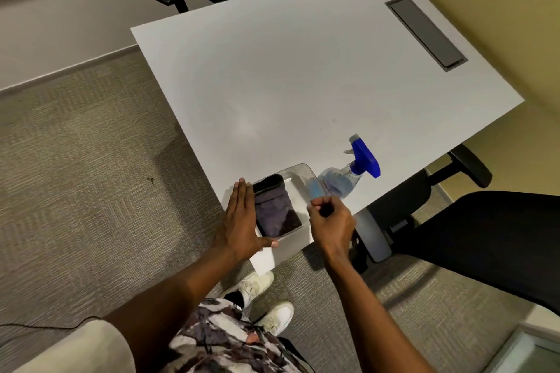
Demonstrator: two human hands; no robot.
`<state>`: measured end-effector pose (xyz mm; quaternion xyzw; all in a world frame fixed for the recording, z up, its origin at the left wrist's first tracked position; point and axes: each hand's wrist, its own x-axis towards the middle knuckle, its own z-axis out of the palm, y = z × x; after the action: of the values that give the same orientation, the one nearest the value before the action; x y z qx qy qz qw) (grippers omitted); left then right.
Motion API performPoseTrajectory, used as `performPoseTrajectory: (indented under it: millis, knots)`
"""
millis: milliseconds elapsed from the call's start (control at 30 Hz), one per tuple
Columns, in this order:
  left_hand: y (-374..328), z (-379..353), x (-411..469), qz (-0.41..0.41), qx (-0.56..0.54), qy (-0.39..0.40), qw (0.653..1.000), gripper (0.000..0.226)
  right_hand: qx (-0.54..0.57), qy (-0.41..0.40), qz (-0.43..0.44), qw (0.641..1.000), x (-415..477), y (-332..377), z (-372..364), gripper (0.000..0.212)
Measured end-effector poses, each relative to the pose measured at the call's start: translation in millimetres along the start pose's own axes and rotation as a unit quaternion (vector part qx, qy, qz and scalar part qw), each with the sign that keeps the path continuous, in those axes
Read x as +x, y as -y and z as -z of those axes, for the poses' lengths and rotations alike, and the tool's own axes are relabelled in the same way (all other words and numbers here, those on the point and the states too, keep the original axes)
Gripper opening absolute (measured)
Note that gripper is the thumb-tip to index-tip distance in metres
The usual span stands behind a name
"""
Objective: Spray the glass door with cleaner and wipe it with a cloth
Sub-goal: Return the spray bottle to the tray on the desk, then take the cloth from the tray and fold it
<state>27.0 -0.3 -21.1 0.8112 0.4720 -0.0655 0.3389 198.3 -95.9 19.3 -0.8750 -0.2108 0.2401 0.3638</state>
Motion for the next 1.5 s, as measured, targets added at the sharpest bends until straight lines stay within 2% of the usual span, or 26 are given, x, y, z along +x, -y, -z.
performPoseTrajectory:
  millis: [67, 133, 233, 300, 467, 633, 767, 1033, 1333, 1433, 1500]
  knots:
    - [0.5, -1.6, 0.7, 0.004, 0.006, -0.004, 1.000, 0.166, -0.043, 0.064, 0.051, 0.996, 8.6, 9.2, -14.6, 0.022]
    - [0.4, -2.4, 1.3, 0.008, 0.016, -0.005, 1.000, 0.166, -0.092, 0.133, 0.076, 0.984, 20.6, 18.5, -31.1, 0.045]
    - [0.3, -3.3, 2.2, 0.010, 0.025, -0.007, 1.000, 0.166, -0.164, 0.190, 0.108, 0.962, 39.0, 25.9, -53.4, 0.066]
    - [0.2, -3.0, 2.1, 0.010, 0.030, -0.008, 0.999, 0.165, -0.186, 0.198, 0.111, 0.956, 47.6, 28.3, -64.3, 0.065]
    - [-1.0, -4.9, 3.7, 0.020, 0.031, -0.009, 0.999, 0.167, -0.216, 0.153, 0.139, 0.954, 52.6, 23.7, -73.6, 0.045]
    - [-3.0, -0.2, 1.2, 0.022, 0.035, 0.002, 0.999, 0.165, -0.235, 0.165, 0.180, 0.941, 47.0, 15.2, -64.1, 0.032]
    - [-7.4, 1.4, 0.4, 0.035, 0.047, 0.004, 0.998, 0.167, -0.212, 0.136, 0.176, 0.952, 37.7, 17.8, -48.7, 0.025]
    - [-15.6, 11.0, 0.5, 0.030, 0.073, 0.042, 0.996, 0.158, -0.151, 0.055, 0.165, 0.973, 16.5, 32.1, -9.3, 0.029]
    - [-17.5, 5.9, -0.9, 0.024, 0.097, 0.038, 0.994, 0.161, 0.061, 0.000, 0.093, 0.994, -24.1, 52.4, 49.1, 0.017]
    - [-27.3, 12.1, -6.5, -0.012, 0.047, 0.035, 0.998, 0.162, 0.113, -0.017, 0.074, 0.991, -36.9, 54.7, 67.8, 0.016]
    - [-40.9, 19.0, -11.2, -0.060, -0.039, 0.023, 0.997, 0.161, 0.138, -0.027, 0.062, 0.988, -43.8, 52.2, 80.1, 0.015]
